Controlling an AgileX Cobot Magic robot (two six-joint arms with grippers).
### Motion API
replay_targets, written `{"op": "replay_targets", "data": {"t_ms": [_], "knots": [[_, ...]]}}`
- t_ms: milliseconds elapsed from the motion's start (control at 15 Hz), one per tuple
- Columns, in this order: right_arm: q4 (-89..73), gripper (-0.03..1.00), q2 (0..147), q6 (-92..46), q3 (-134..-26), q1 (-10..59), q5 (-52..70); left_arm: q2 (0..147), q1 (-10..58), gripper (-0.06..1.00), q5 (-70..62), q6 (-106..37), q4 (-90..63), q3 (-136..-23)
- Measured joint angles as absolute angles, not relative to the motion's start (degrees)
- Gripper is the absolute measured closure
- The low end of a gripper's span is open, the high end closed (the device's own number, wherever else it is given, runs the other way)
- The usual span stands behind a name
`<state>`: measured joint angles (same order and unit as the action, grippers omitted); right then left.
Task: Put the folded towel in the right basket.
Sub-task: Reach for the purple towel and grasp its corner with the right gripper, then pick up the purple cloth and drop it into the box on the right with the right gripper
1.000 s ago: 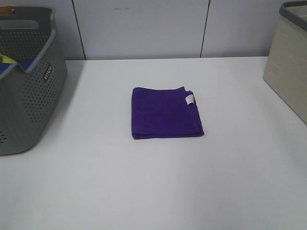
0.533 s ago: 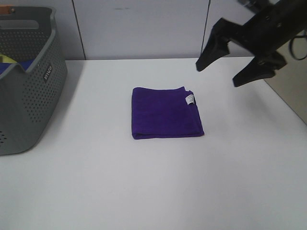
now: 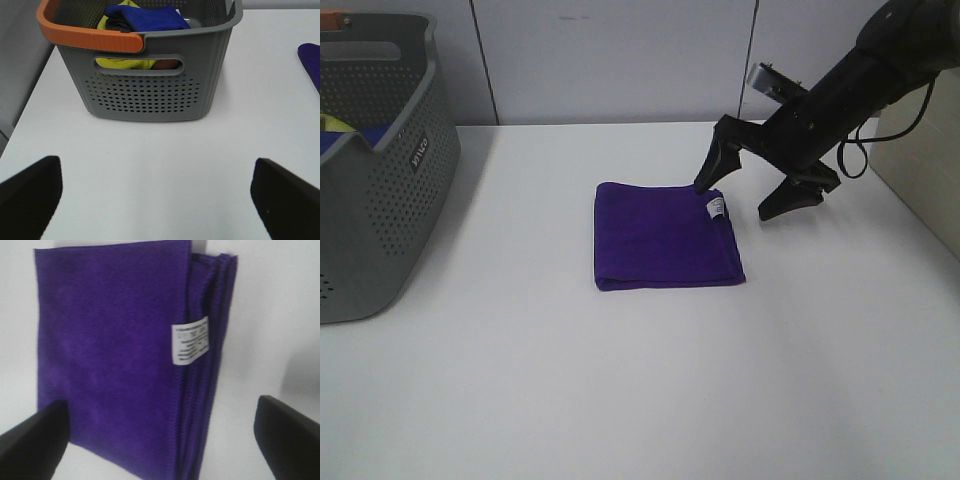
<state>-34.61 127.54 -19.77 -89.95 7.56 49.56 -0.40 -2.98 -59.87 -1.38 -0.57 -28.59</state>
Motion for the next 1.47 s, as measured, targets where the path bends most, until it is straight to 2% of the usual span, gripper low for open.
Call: {"op": "replay_targets", "data": {"t_ms": [333,600,733,800,867,1000,1067,1333,1467], "knots": [[-32.5,0.01,131.0,-17.4,-91.8,7.6,48.0,-0.4,-3.0,-0.05,-59.9,-1.4,-0.6,-28.6],[-40.9,0.07,134.2,-17.4,-93.0,8.5,47.8,-0.4,-3.0,-0.05,-59.9,-1.4,-0.6,-28.6],[-46.1,0.18,136.4,-17.4,-93.2,12.5,45.4,-0.4,-3.0,-0.05,-59.9,-1.4,-0.6,-28.6],[-47.8,0.3,137.3,-17.4,-93.2,15.0,43.5,-0.4,-3.0,-0.05,-59.9,-1.4,-0.6,-28.6],[-49.2,0.44,138.1,-17.4,-93.2,17.4,41.7,-0.4,-3.0,-0.05,-59.9,-1.4,-0.6,-28.6],[-50.5,0.81,139.7,-16.3,-93.3,19.3,40.3,-0.4,-3.0,-0.05,-59.9,-1.4,-0.6,-28.6],[-51.2,0.92,140.0,-15.9,-93.4,19.3,40.6,-0.4,-3.0,-0.05,-59.9,-1.4,-0.6,-28.6],[-48.1,0.92,138.2,-15.8,-93.6,19.3,41.9,-0.4,-3.0,-0.05,-59.9,-1.4,-0.6,-28.6],[-37.3,0.92,135.7,-15.6,-95.1,19.3,47.4,-0.4,-3.0,-0.05,-59.9,-1.4,-0.6,-28.6]]}}
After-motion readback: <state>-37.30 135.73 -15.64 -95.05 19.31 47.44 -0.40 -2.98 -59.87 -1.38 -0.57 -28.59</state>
